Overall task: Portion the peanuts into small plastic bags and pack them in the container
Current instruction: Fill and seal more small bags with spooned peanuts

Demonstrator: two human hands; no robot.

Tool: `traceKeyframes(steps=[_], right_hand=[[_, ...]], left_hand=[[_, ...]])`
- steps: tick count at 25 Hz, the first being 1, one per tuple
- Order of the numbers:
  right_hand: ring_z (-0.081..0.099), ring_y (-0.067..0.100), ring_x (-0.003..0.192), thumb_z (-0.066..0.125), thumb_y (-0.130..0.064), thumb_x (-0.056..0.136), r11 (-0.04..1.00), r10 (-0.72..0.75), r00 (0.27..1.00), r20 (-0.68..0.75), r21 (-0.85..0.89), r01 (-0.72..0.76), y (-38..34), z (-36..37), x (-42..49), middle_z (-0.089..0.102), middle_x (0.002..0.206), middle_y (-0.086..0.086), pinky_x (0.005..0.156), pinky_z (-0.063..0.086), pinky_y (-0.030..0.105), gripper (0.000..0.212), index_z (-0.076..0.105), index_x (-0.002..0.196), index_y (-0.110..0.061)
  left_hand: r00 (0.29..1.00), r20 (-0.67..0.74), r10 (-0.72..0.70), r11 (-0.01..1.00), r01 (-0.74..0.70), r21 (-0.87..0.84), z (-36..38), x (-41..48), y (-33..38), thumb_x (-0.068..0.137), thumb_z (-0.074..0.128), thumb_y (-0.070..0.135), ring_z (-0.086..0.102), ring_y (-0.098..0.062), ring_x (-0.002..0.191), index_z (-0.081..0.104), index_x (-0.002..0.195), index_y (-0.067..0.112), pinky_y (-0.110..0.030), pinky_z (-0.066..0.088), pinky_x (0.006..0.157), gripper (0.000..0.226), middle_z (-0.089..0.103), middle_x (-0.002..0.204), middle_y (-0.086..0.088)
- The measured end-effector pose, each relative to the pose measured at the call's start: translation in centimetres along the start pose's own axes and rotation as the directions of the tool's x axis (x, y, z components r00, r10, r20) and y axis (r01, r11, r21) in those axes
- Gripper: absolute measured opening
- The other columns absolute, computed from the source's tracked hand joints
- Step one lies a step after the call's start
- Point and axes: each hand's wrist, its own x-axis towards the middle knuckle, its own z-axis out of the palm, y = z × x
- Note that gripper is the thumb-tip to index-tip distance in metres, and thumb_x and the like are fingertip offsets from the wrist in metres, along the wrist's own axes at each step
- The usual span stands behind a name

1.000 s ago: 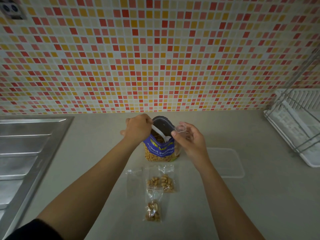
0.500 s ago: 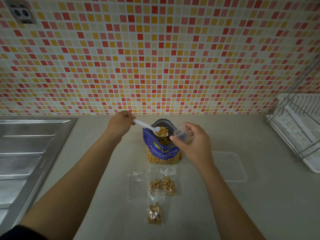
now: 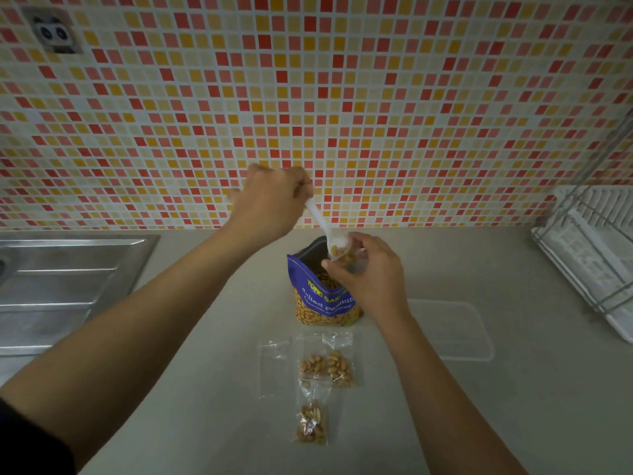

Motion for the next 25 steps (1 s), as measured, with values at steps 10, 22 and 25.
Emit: traceKeyframes(steps=[10,22,25], right_hand=[[0.06,-0.001,0.08,0.079,-0.044,0.067,0.938,0.24,0.97,-0.026,0.264,-0.225,0.5,-1.9,-0.1,0.066,0.098,-0.007,0.065,0.047,0.008,0.049,0.063,0.107,-0.02],[0.056,-0.02,0.067,0.076,-0.041,0.072,0.841,0.318,0.943,-0.095,0.487,-0.234,-1.9,-4.0,0.1,0.062,0.08,-0.019,0.056,0.041,0.0,0.031,0.063,0.094,-0.024],[0.059,-0.016,0.072,0.076,-0.047,0.07,0.828,0.319,0.946,-0.056,0.502,-0.249,-2.1,-3.6,0.0,0.065,0.09,-0.014,0.059,0.042,0.0,0.044,0.064,0.104,-0.021]], left_hand=[[0.979,0.036,-0.203,0.979,0.203,-0.002,2.9,0.0,-4.4,0.091,0.052,0.039,0.057,-0.026,0.099,0.07,0.099,0.024,-0.043,0.047,0.087,0.024,0.063,0.101,0.0],[0.977,0.017,0.213,0.9,-0.189,-0.394,7.4,-6.9,-1.7,0.082,0.063,0.019,0.06,-0.007,0.089,0.061,0.115,0.015,-0.013,0.049,0.076,0.034,0.064,0.105,0.003],[0.993,0.062,0.1,0.878,-0.059,-0.476,9.1,-8.1,-0.9,0.08,0.071,0.031,0.061,0.001,0.076,0.062,0.105,0.013,-0.01,0.049,0.069,0.031,0.064,0.087,0.013]])
